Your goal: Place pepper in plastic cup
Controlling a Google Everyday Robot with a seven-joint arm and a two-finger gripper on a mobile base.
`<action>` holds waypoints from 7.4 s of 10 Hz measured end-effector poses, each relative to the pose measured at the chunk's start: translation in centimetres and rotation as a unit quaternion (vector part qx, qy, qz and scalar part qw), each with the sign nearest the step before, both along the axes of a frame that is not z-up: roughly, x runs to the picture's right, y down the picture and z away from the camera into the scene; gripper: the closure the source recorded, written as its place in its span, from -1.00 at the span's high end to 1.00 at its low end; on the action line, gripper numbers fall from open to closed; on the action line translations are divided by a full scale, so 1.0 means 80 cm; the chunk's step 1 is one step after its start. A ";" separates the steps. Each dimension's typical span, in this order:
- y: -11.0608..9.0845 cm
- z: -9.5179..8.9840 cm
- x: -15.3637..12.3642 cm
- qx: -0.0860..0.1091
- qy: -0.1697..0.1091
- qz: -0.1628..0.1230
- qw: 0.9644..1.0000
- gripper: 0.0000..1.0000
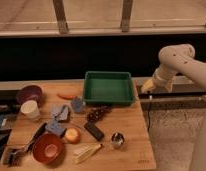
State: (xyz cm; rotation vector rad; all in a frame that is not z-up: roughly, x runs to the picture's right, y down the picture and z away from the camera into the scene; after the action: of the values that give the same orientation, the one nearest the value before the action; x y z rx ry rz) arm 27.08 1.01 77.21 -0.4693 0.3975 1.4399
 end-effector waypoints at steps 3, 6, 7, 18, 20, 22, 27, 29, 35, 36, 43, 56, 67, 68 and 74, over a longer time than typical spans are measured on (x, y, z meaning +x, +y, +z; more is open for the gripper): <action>-0.002 -0.008 -0.106 0.008 -0.071 -0.063 0.995 0.60; 0.005 -0.026 -0.182 0.016 -0.128 -0.103 0.986 0.60; 0.005 -0.025 -0.178 0.017 -0.126 -0.103 0.987 0.60; -0.050 -0.014 -0.300 0.072 -0.176 -0.192 0.963 0.60; -0.067 -0.014 -0.366 0.095 -0.203 -0.228 0.948 0.60; -0.075 -0.019 -0.406 0.109 -0.227 -0.243 0.937 0.60; -0.075 -0.016 -0.397 0.109 -0.222 -0.242 0.938 0.60; -0.073 -0.009 -0.405 0.112 -0.233 -0.243 0.935 0.60; -0.086 0.026 -0.563 0.133 -0.311 -0.311 0.888 0.60; -0.087 0.026 -0.570 0.135 -0.315 -0.313 0.886 0.60; -0.065 0.049 -0.574 0.148 -0.311 -0.312 0.885 0.60; -0.012 0.125 -0.655 0.128 -0.385 -0.311 0.859 0.60; 0.026 0.231 -0.654 0.113 -0.355 -0.297 0.879 0.60; 0.031 0.237 -0.649 0.109 -0.353 -0.294 0.882 0.60; 0.053 0.247 -0.644 0.100 -0.356 -0.269 0.889 0.60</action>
State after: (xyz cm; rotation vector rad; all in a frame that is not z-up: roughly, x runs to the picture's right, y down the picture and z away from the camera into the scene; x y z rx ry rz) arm -24.47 5.27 96.93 -0.6240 -0.2098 0.6832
